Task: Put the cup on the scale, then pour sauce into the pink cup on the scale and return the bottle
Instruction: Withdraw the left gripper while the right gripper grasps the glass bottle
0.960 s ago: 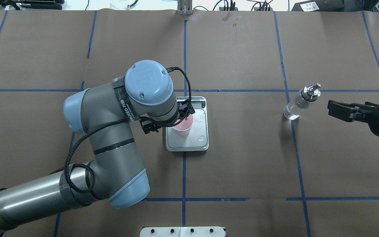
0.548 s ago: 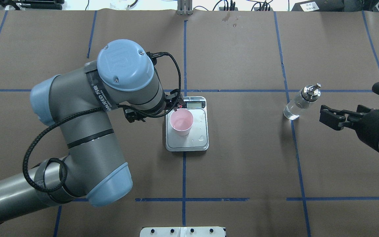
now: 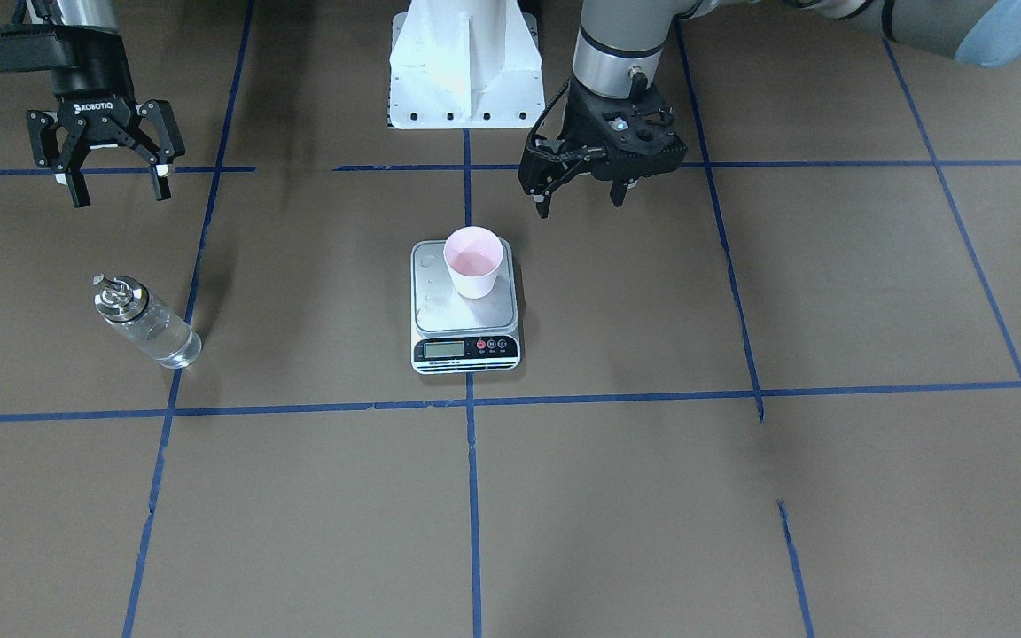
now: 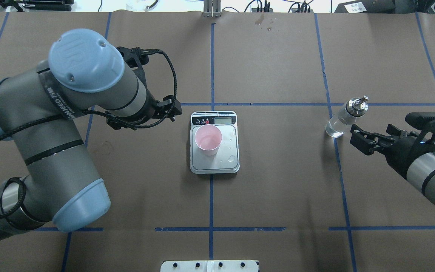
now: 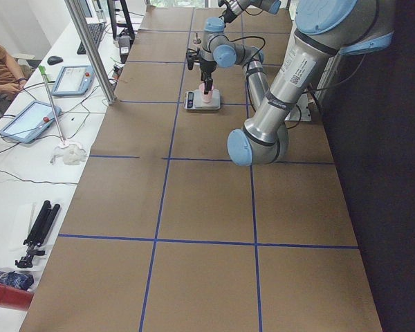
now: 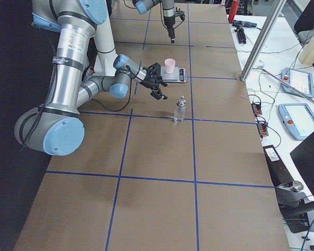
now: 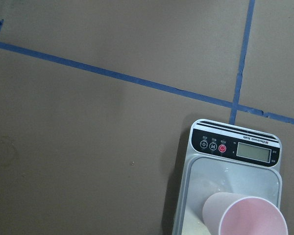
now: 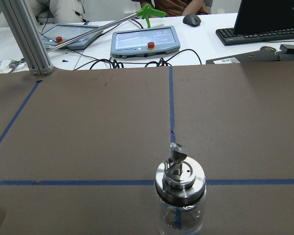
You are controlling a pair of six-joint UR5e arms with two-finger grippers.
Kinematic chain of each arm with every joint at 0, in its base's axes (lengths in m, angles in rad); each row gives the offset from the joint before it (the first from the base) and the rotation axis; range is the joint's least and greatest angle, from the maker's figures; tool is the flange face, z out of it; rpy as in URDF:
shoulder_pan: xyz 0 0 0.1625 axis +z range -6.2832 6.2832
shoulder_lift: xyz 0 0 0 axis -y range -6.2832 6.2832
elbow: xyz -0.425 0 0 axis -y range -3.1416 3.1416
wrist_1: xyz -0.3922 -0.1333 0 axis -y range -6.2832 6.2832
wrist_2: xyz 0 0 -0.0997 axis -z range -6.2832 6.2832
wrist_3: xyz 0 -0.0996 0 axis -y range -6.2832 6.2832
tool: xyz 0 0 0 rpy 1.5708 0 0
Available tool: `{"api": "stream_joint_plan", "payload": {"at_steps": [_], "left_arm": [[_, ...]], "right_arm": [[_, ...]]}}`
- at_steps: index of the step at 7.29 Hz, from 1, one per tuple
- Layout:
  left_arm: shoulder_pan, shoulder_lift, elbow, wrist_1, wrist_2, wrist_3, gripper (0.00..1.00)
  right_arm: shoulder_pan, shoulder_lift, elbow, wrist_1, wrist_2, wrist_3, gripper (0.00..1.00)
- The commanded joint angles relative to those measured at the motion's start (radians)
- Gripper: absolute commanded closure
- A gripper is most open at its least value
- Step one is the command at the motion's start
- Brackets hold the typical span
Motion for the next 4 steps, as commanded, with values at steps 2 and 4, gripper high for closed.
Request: {"api": "stream_joint_plan", "payload": {"at_steps": [2, 4], "left_arm": [[-0.049, 0.028, -0.03, 0.018, -0.004, 0.138, 0.0], [-0.056, 0.086, -0.081, 0.018, -0.006, 0.181, 0.0]], "right_arm": [[-0.032, 0.006, -0.264, 0.394, -0.041, -0.097, 0.0], [-0.073, 0.055, -0.368, 0.415, -0.144, -0.139, 0.0]]}}
